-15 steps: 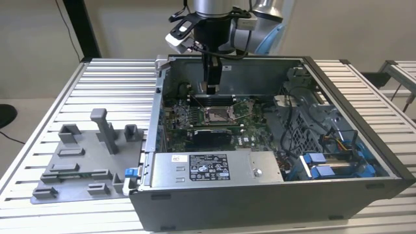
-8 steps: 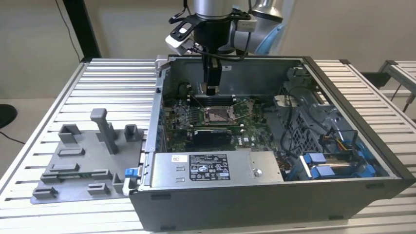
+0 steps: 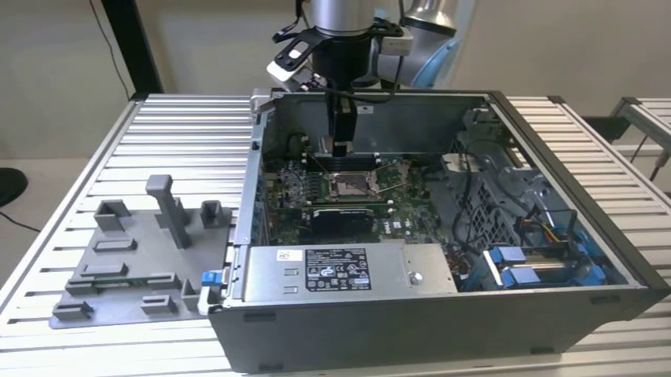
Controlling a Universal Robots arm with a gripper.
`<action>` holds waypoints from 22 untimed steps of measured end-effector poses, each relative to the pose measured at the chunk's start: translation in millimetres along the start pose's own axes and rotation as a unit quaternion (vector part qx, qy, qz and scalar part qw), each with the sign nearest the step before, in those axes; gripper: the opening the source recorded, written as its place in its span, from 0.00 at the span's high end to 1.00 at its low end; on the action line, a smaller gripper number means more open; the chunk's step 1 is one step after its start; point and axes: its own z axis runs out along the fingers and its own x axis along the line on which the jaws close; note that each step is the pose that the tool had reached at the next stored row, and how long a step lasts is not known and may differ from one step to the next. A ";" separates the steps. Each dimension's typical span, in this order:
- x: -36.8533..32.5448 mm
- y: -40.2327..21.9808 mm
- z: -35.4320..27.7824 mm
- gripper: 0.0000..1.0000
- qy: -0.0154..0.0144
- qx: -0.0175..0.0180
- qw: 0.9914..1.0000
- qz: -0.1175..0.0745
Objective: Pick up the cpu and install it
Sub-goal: 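Place the cpu into insertion slot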
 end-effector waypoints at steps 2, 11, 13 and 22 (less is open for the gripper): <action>0.6 -0.4 2.4 1.00 0.000 -0.004 1.000 0.000; 8.7 -1.8 12.4 1.00 -0.005 -0.012 1.000 0.001; 9.6 -1.8 13.2 1.00 -0.007 -0.018 1.000 0.002; 14.8 -1.9 22.5 1.00 -0.010 -0.021 1.000 0.019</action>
